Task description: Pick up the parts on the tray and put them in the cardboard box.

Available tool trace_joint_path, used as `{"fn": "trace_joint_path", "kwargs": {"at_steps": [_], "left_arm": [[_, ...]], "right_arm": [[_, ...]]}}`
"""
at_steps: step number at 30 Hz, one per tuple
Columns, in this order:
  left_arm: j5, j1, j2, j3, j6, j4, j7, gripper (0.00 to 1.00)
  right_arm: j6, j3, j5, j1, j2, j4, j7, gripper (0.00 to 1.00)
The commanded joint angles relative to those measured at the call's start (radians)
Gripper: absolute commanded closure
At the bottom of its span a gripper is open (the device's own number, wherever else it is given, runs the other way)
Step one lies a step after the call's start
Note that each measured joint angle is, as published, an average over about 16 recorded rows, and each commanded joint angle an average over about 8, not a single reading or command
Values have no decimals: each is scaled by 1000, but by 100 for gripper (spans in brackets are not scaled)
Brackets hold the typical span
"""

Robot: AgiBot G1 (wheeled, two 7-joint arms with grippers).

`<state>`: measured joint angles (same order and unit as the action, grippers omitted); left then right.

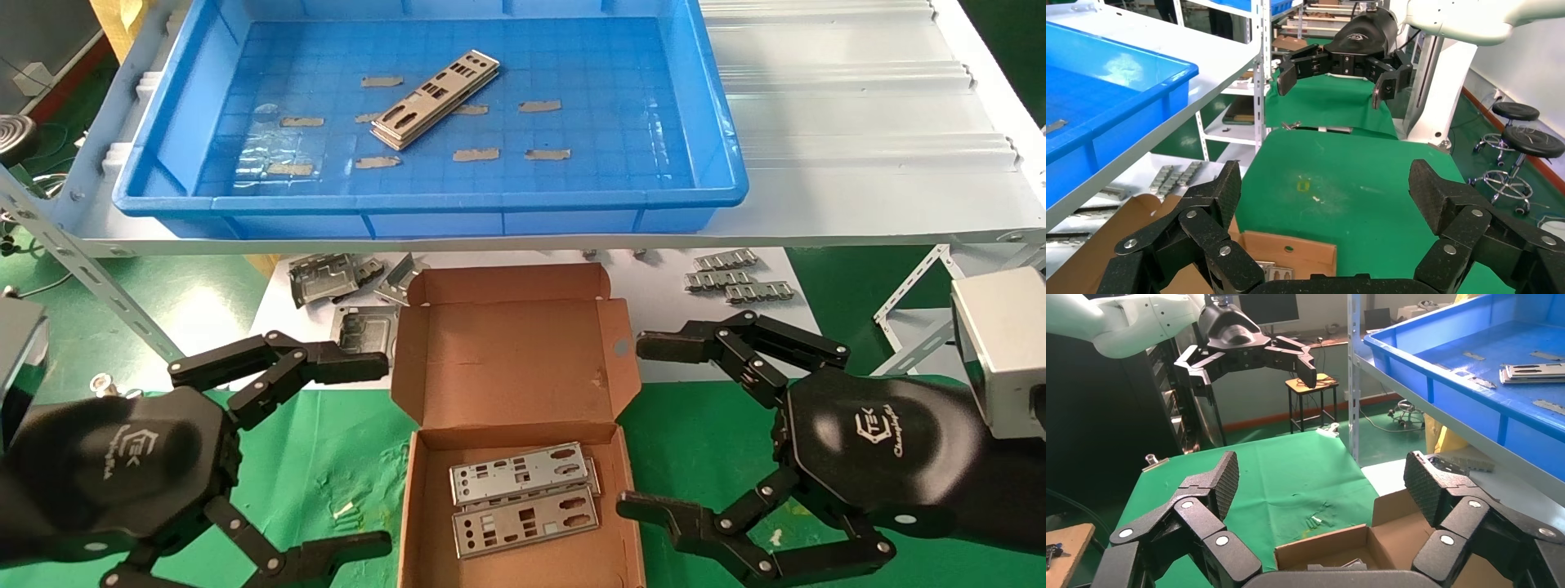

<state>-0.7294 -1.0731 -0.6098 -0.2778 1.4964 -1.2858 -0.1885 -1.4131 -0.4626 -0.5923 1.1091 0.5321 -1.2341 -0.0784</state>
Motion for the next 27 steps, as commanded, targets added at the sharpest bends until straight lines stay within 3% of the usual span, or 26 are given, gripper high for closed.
{"fn": "trace_joint_path", "kwargs": {"at_steps": [1, 27], "left_arm": [[0, 0, 0, 0, 0, 0, 0, 0], [-1, -1, -2, -2, -1, 2, 1, 0]], "right_arm": [[0, 0, 0, 0, 0, 0, 0, 0], [0, 0, 0, 0, 0, 0, 0, 0]]}}
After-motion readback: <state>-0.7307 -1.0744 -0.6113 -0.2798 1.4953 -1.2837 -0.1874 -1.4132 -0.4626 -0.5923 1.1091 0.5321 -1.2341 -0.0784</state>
